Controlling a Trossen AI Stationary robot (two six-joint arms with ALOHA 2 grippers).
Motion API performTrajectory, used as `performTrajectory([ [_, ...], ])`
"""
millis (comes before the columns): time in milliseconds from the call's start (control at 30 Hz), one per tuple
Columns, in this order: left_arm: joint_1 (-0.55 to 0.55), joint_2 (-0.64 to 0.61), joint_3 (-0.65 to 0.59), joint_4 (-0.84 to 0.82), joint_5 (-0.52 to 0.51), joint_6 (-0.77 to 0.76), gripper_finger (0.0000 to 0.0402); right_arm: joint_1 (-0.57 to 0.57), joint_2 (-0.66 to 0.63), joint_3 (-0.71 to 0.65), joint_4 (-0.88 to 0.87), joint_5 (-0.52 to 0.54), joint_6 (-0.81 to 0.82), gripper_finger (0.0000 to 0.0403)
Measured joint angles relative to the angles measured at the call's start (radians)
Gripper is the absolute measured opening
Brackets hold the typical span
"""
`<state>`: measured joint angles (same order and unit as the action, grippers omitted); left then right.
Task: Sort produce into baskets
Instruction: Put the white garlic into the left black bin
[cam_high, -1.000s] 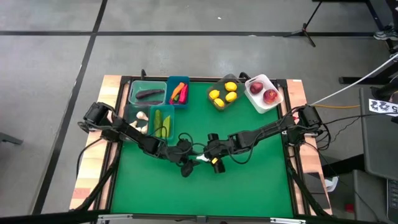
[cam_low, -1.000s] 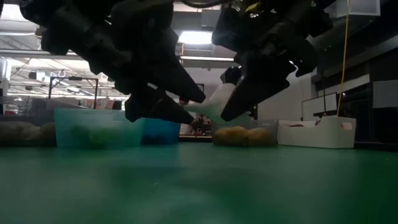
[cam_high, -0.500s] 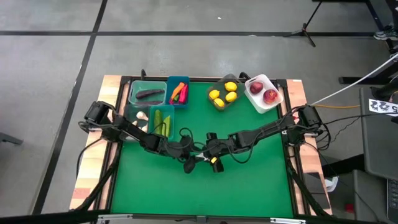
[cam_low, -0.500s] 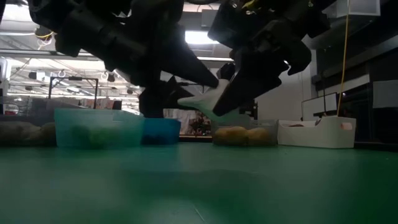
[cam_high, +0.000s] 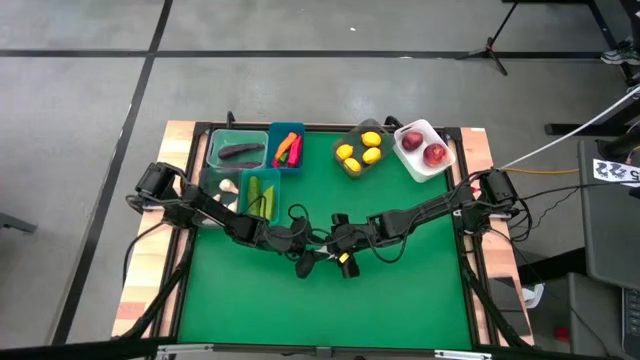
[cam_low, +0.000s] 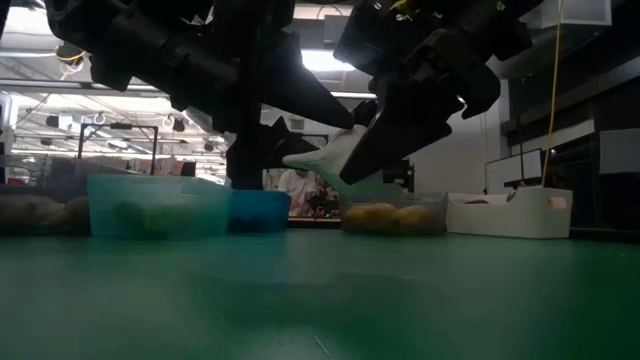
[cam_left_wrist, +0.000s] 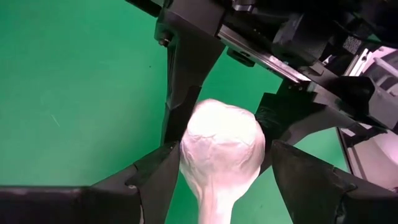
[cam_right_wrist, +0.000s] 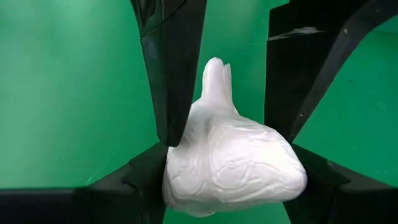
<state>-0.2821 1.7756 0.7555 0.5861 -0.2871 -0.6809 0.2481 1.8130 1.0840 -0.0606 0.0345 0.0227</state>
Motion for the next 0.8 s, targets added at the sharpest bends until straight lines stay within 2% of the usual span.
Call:
performTrajectory([
  [400, 0.001, 0.000, 0.000, -0.005, -0.006, -0.025, 0.0246, 0.000, 0.002, 0.000, 0.005, 0.025, -0.002, 0.0246],
  [667, -0.007, -0.001, 0.004, -0.107, -0.004, 0.018, 0.0246, 0.000, 0.002, 0.005, 0.000, 0.053, -0.028, 0.0246],
  [800, -0.007, 0.000, 0.003, -0.101, 0.000, 0.018, 0.0246, 0.000, 0.002, 0.007, 0.009, 0.053, -0.035, 0.0246],
])
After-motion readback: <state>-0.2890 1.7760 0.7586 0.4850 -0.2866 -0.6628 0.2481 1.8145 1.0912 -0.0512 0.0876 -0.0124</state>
